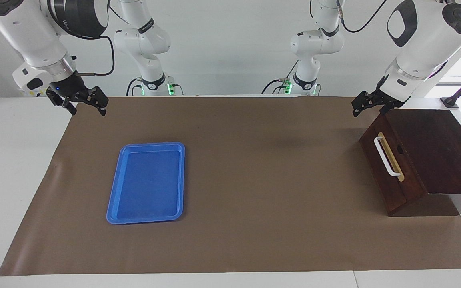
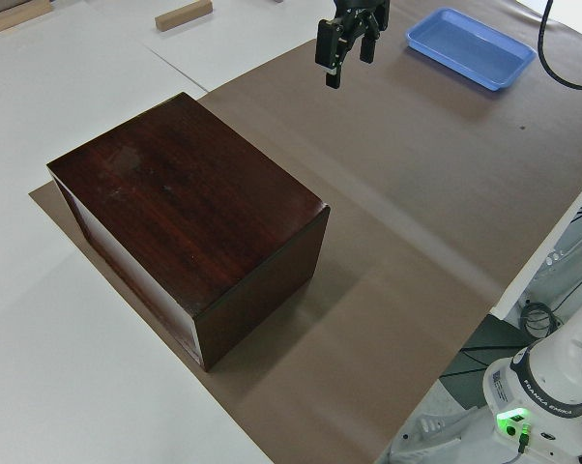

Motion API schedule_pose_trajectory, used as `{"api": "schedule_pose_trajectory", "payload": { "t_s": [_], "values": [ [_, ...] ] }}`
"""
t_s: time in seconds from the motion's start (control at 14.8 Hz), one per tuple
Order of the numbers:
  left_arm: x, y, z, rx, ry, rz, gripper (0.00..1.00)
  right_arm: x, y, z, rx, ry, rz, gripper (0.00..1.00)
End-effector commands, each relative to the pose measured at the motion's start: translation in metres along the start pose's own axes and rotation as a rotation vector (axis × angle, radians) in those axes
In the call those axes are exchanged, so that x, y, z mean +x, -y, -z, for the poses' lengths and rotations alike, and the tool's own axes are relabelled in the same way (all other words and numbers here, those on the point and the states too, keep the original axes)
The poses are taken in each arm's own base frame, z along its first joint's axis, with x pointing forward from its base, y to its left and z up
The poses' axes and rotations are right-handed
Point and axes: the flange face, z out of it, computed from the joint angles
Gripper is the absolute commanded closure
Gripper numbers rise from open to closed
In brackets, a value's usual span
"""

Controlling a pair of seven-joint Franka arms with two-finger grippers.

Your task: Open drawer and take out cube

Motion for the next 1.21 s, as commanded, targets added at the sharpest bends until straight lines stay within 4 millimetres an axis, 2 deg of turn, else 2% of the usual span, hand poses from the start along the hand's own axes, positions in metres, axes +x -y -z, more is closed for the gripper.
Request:
{"api": "schedule_pose_trajectory", "payload": {
  "t_s": [0.0, 0.2, 0.34, 0.67, 0.74, 0.88, 1.15],
  "values": [
    [0.001, 0.0, 0.004, -0.01, -0.016, -0.006, 0.0, -0.006, -0.004, 0.003, -0.013, -0.001, -0.013, 0.0],
    [0.005, 0.0, 0.001, 0.03, -0.048, -0.018, 0.0, -0.006, -0.004, 0.003, -0.013, 0.0, -0.013, 0.0],
    [0.008, -0.008, -0.013, 0.128, -0.111, -0.094, 0.0, -0.006, -0.004, 0.003, -0.013, 0.0, -0.012, 0.0],
    [0.029, -0.002, -0.078, 0.33, -0.206, -0.197, 0.0, -0.006, -0.004, 0.002, -0.012, 0.002, -0.012, 0.0],
    [0.035, -0.001, -0.096, 0.361, -0.204, -0.222, 0.0, -0.006, -0.004, 0.002, -0.012, 0.003, -0.01, 0.0],
    [0.043, 0.003, -0.114, 0.414, -0.208, -0.256, 0.0, -0.008, -0.005, 0.001, -0.012, 0.017, 0.005, 0.0],
    [0.056, 0.007, -0.154, 0.399, -0.201, -0.276, 0.0, -0.024, 0.005, -0.013, 0.021, 0.064, 0.195, 0.0]
  ]
}}
